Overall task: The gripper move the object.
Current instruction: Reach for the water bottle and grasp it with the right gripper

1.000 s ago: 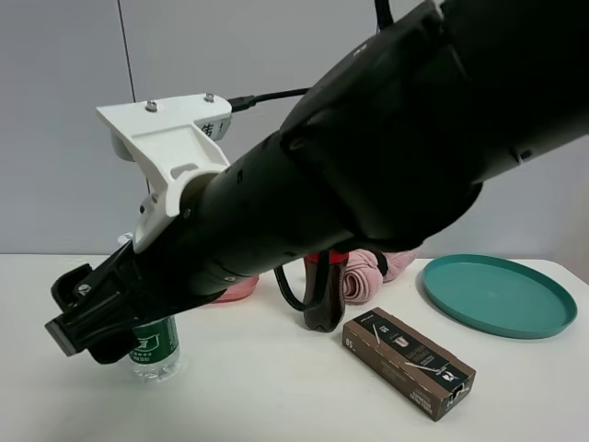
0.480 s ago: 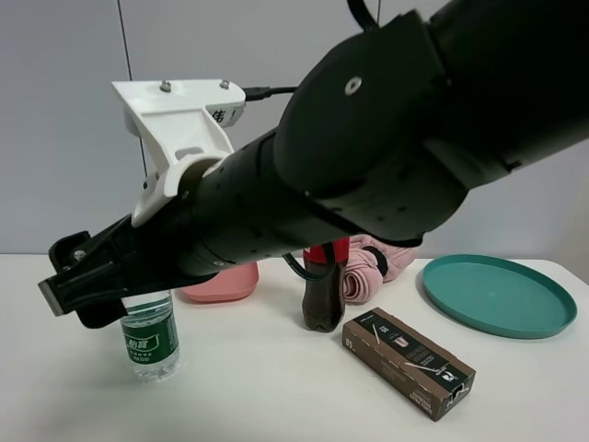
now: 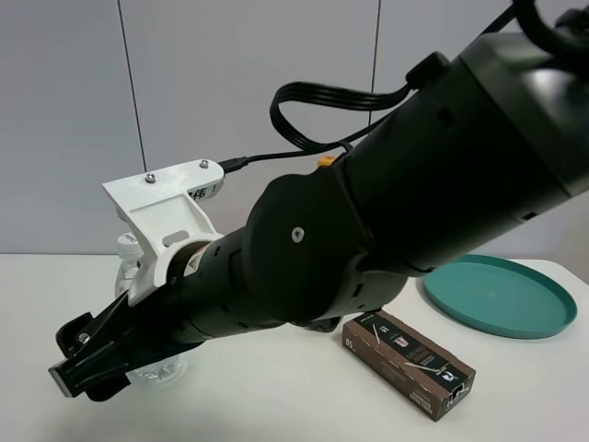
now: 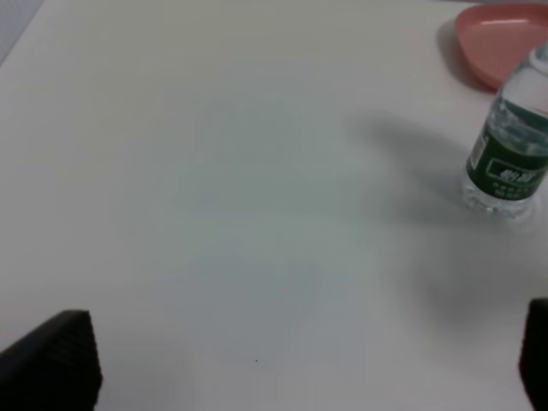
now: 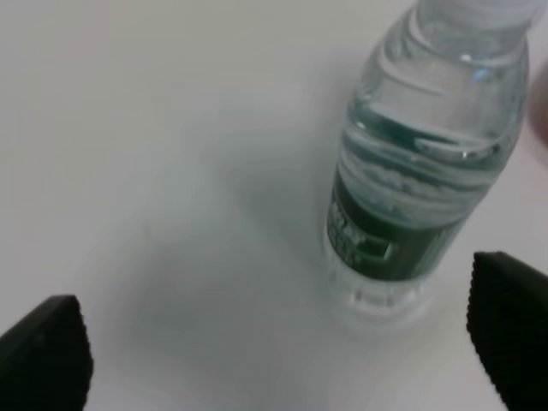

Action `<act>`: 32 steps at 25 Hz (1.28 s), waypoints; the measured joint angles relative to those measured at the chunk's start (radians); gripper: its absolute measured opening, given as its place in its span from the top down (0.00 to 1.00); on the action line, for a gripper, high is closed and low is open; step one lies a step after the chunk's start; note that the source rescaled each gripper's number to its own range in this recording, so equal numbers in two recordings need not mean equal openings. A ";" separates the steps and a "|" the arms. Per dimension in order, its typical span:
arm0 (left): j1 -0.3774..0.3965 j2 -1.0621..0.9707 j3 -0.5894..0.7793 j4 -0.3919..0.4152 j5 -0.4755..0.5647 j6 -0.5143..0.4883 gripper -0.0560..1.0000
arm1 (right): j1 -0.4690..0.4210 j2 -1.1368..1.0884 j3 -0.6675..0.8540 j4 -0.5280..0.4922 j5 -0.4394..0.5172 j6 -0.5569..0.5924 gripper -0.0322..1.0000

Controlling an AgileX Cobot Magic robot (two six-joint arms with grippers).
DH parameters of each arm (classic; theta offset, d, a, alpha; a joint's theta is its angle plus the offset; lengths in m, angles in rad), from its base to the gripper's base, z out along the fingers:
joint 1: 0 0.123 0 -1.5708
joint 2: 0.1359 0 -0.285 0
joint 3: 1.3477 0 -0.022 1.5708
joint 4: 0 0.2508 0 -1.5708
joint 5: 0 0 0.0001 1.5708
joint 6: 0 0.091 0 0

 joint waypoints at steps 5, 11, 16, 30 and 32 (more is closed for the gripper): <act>0.000 0.000 0.000 0.000 0.000 0.000 0.00 | 0.000 0.019 0.000 -0.096 -0.076 0.072 0.28; 0.000 0.000 0.000 0.000 0.000 0.000 0.00 | 0.000 0.050 -0.001 -0.139 -0.109 0.104 0.28; 0.000 0.000 0.000 0.000 0.000 0.000 0.00 | 0.000 0.053 -0.001 -0.109 -0.118 0.086 0.31; 0.000 0.000 0.000 0.000 0.000 0.000 0.00 | -0.030 0.053 -0.001 -0.054 -0.119 0.002 0.31; 0.000 0.000 0.000 0.000 0.000 0.000 0.00 | -0.030 0.054 -0.001 -0.058 -0.122 0.002 0.31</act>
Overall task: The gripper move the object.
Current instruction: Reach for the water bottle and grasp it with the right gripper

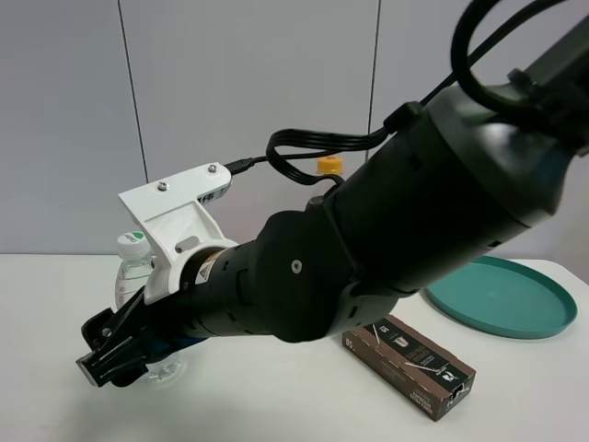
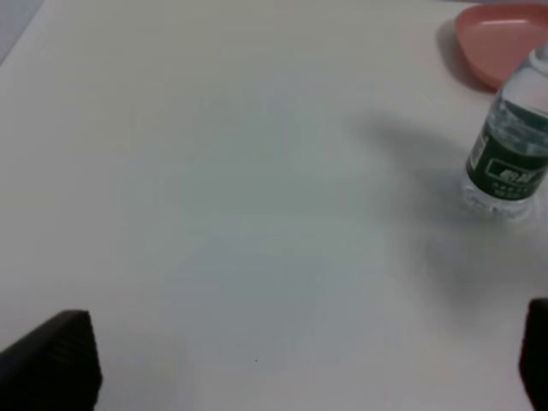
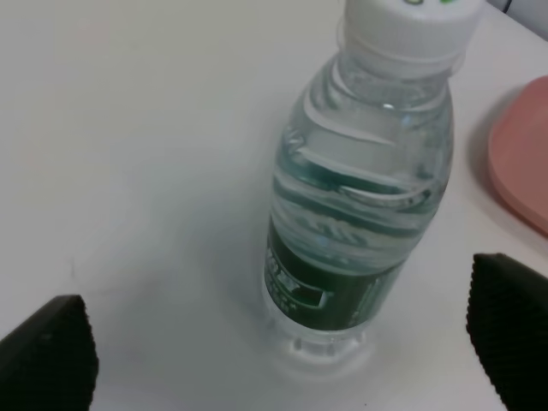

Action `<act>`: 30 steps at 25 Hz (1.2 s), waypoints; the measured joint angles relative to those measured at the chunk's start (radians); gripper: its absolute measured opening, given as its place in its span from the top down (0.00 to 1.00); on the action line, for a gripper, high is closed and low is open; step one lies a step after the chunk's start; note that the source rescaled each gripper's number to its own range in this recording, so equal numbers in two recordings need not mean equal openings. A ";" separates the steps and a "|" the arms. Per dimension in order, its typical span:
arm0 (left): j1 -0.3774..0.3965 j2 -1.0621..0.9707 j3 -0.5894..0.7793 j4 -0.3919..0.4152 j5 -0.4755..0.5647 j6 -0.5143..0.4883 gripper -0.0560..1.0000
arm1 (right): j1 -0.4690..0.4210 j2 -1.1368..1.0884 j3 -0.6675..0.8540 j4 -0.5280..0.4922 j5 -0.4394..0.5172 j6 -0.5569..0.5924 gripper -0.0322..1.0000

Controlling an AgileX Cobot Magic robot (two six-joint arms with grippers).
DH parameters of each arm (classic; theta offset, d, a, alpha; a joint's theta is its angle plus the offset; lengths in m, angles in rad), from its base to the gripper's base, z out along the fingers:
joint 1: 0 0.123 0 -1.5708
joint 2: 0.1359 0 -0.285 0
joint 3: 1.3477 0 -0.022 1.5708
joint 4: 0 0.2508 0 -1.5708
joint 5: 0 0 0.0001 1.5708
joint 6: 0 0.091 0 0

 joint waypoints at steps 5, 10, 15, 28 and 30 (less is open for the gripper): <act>0.000 0.000 0.000 0.000 0.000 0.000 0.00 | 0.000 0.013 0.000 -0.001 -0.002 0.003 0.31; 0.000 0.000 0.000 0.000 0.000 0.000 0.00 | 0.000 0.013 0.000 0.032 -0.023 0.004 0.31; 0.000 0.000 0.000 0.000 0.000 0.000 0.00 | -0.003 0.016 0.000 0.041 -0.044 0.004 0.31; 0.000 0.000 0.000 0.000 0.000 0.000 0.00 | -0.067 0.032 0.000 0.042 -0.075 0.163 0.31; 0.000 0.000 0.000 0.000 0.000 0.000 0.00 | -0.067 0.032 0.000 0.022 -0.075 0.189 0.31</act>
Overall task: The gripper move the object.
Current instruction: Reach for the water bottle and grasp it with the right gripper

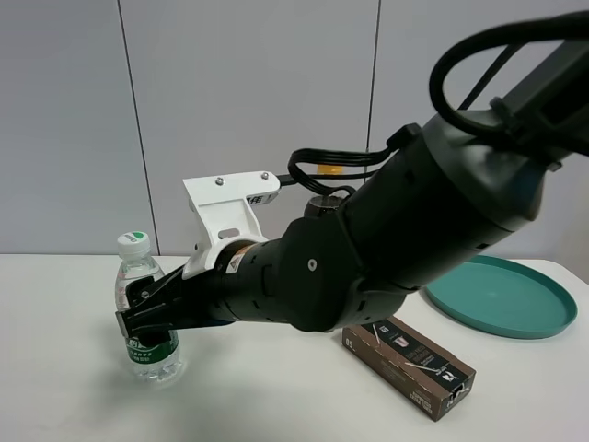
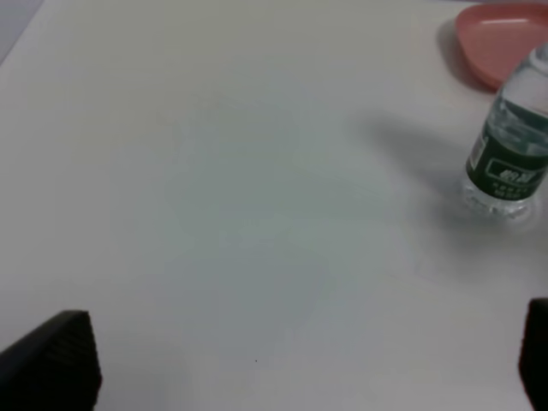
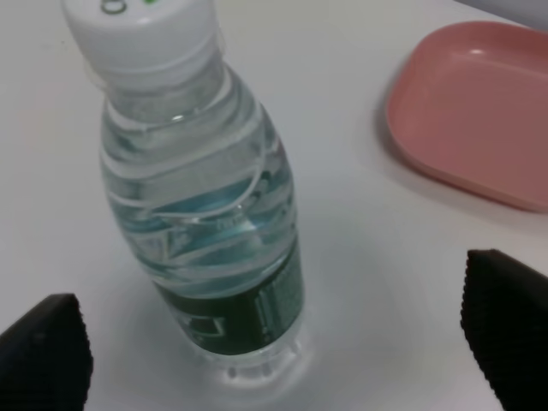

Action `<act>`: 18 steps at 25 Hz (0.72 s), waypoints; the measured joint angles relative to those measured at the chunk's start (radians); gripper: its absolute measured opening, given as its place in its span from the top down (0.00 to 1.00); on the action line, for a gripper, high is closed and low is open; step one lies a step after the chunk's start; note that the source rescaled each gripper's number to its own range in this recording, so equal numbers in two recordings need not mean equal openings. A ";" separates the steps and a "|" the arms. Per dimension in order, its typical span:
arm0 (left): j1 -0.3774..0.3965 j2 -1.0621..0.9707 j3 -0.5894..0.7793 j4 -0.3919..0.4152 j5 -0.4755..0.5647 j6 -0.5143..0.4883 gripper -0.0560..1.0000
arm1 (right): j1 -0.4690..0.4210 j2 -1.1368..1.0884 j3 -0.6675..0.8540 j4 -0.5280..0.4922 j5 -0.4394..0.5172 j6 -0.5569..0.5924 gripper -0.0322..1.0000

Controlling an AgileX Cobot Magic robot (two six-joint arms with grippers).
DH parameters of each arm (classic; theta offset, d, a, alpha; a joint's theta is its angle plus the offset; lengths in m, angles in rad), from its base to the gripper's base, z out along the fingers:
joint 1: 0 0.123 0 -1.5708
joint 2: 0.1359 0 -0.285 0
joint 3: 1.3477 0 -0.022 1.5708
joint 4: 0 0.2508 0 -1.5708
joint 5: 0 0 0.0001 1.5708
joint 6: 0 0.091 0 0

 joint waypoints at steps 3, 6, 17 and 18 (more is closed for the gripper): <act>0.000 0.000 0.000 0.000 0.000 0.000 0.00 | 0.000 0.000 0.000 -0.035 0.000 0.021 0.31; 0.000 0.000 0.000 0.000 0.000 0.000 0.00 | 0.000 0.000 0.000 -0.079 0.000 0.037 0.31; 0.000 0.000 0.000 0.000 0.000 0.000 0.00 | 0.000 0.000 0.000 -0.192 -0.009 0.042 0.31; 0.000 0.000 0.000 0.000 0.000 0.000 0.00 | 0.000 0.000 0.000 -0.192 -0.013 0.042 0.31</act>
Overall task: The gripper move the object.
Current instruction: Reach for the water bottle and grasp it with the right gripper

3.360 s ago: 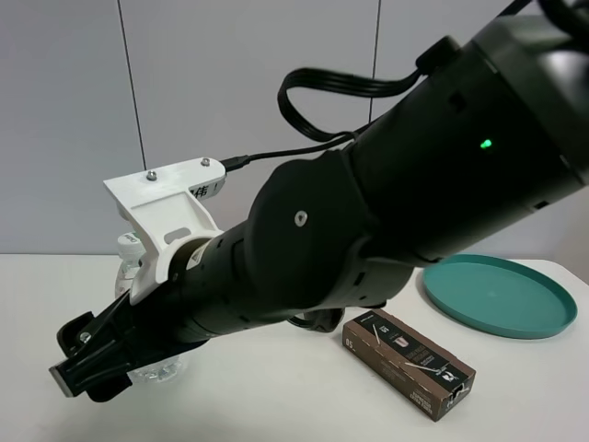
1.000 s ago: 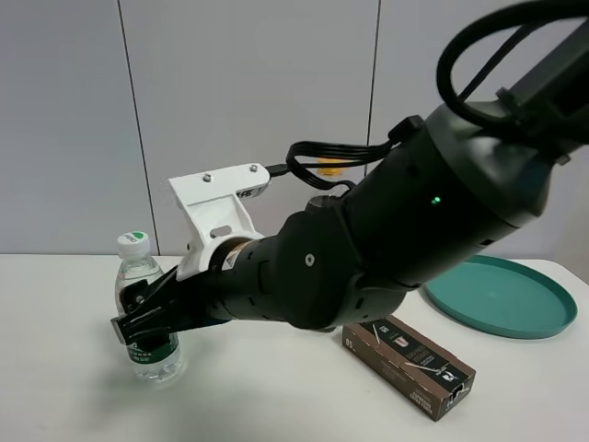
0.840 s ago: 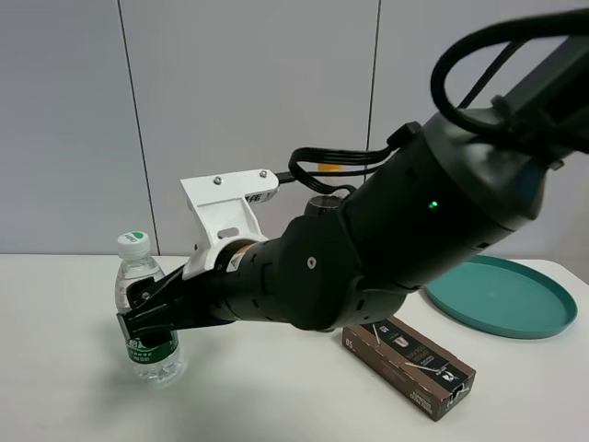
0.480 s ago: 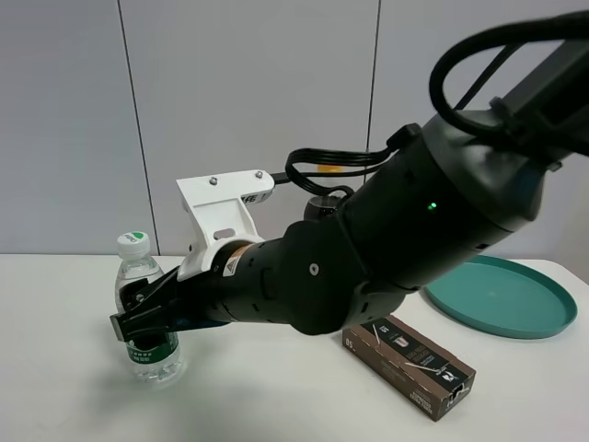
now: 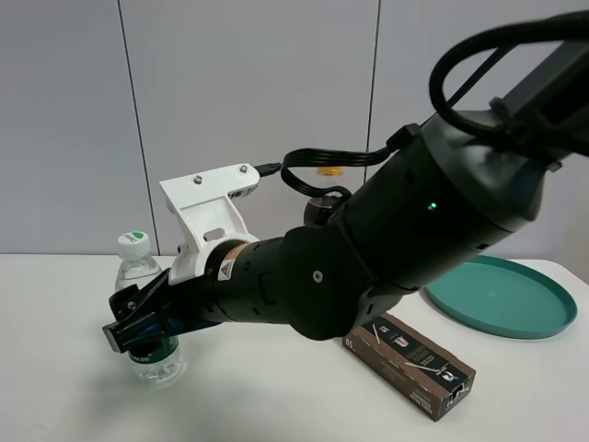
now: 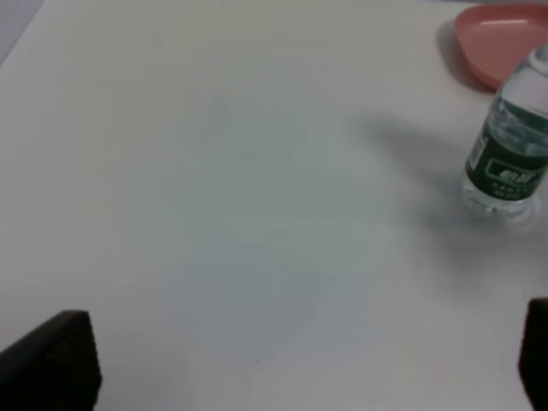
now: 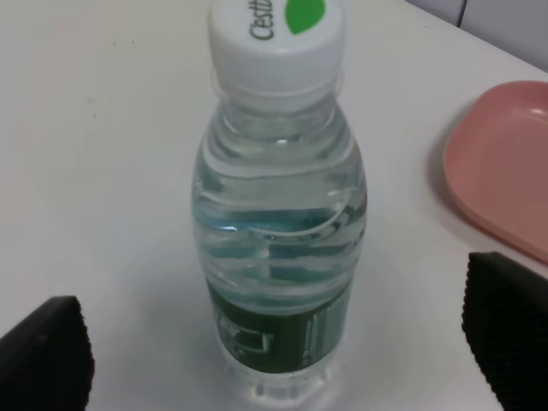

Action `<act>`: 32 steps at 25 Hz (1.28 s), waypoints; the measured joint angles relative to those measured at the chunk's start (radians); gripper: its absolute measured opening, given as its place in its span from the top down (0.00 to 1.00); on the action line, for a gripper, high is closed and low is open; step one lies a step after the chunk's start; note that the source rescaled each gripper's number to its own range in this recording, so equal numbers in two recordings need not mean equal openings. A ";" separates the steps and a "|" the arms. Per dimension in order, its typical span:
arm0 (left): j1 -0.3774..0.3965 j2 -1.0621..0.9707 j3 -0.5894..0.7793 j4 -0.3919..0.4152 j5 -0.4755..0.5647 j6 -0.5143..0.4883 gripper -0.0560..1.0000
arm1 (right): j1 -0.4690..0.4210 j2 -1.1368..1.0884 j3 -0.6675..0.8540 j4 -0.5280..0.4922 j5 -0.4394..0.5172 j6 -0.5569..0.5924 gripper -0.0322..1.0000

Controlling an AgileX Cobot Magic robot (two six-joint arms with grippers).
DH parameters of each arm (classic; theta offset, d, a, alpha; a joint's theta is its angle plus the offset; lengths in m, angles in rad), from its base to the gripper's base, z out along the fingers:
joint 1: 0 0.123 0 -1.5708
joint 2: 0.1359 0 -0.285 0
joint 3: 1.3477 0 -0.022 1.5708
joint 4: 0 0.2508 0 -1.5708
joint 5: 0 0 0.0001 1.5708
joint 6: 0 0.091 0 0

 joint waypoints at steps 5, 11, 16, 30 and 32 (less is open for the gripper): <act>0.000 0.000 0.000 0.000 0.000 0.000 0.00 | 0.000 0.008 0.000 0.000 -0.036 0.000 0.31; 0.000 0.000 0.000 0.000 0.000 0.000 0.00 | -0.001 0.065 0.000 -0.001 -0.078 0.000 0.32; 0.000 0.000 0.000 0.000 0.000 0.000 0.00 | -0.001 0.078 0.000 -0.007 -0.118 0.000 0.32; 0.000 0.000 0.000 0.000 0.000 0.000 0.00 | -0.001 0.123 -0.072 -0.050 -0.124 0.045 0.32; 0.000 0.000 0.000 0.000 0.000 0.000 0.00 | -0.001 0.139 -0.106 -0.051 -0.105 0.045 0.32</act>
